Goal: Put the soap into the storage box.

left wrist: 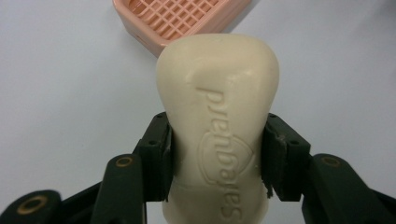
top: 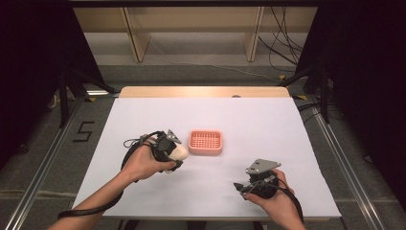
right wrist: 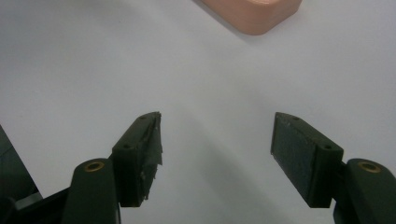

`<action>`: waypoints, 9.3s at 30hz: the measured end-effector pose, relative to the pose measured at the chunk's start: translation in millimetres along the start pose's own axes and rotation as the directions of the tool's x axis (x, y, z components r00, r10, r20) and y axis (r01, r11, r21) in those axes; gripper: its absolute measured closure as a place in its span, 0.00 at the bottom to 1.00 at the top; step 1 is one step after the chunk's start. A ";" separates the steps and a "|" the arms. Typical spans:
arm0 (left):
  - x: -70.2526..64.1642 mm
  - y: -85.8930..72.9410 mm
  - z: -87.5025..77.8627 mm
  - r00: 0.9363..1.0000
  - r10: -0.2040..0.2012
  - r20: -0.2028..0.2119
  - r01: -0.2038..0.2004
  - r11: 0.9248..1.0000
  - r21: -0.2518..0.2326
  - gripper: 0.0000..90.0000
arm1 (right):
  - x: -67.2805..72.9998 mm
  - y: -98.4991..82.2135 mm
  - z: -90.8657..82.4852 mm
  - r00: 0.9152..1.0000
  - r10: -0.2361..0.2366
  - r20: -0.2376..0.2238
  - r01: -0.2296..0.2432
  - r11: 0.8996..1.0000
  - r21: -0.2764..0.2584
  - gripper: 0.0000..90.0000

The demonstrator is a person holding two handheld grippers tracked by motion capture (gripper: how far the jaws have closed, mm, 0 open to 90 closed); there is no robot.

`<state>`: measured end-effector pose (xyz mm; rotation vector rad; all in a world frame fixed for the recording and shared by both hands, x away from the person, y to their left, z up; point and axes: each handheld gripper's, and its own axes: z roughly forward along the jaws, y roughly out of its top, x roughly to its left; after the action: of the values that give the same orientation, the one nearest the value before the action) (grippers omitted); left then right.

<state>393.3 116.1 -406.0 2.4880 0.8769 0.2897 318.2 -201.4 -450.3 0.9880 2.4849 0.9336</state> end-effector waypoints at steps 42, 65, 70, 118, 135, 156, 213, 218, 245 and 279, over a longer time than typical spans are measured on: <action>11.3 20.7 14.3 0.995 0.102 0.012 -0.103 0.993 0.055 0.55 | 0.8 -6.5 -5.6 1.000 0.029 0.009 -0.029 1.000 0.005 0.38; 9.7 38.0 24.4 0.992 0.127 0.016 -0.128 0.989 0.073 0.55 | 0.3 -8.5 -6.5 0.999 0.042 0.009 -0.043 0.999 0.007 0.38; 9.4 41.5 27.1 0.990 0.142 0.018 -0.143 0.987 0.076 0.55 | -0.1 -9.1 -7.2 0.999 0.042 0.008 -0.042 0.999 0.007 0.38; 28.5 69.9 50.3 0.958 0.287 0.001 -0.285 0.954 0.096 0.55 | -1.4 -11.0 -8.7 0.999 0.044 0.015 -0.044 0.999 -0.002 0.38; 29.7 79.1 54.4 0.942 0.335 -0.006 -0.333 0.938 0.095 0.55 | -1.4 -11.4 -8.9 0.999 0.048 0.014 -0.048 0.999 0.001 0.38; 29.5 89.4 61.1 0.935 0.355 -0.003 -0.353 0.929 0.111 0.55 | -1.2 -11.7 -8.8 0.998 0.056 0.013 -0.056 0.998 -0.001 0.38; 22.6 106.0 80.0 0.919 0.393 0.016 -0.393 0.915 0.089 0.55 | -2.7 -12.0 -9.2 0.999 0.044 0.010 -0.044 0.999 0.001 0.38; 22.3 106.7 82.5 0.917 0.399 0.017 -0.399 0.913 0.083 0.55 | -4.0 -12.2 -8.1 1.000 0.029 0.000 -0.029 1.000 -0.010 0.38; 28.3 108.9 98.2 0.918 0.395 0.032 -0.396 0.914 0.086 0.55 | -4.8 -12.2 -8.3 1.000 0.019 0.000 -0.019 1.000 -0.018 0.38; 37.6 -14.3 7.4 0.999 0.036 0.019 -0.033 0.987 -0.156 0.36 | -3.3 -12.8 -7.5 0.999 0.033 0.014 -0.033 0.999 -0.004 0.38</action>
<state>417.3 146.9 -418.2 2.3596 0.7724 0.3298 310.5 -214.3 -453.1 1.0342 2.4612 0.9375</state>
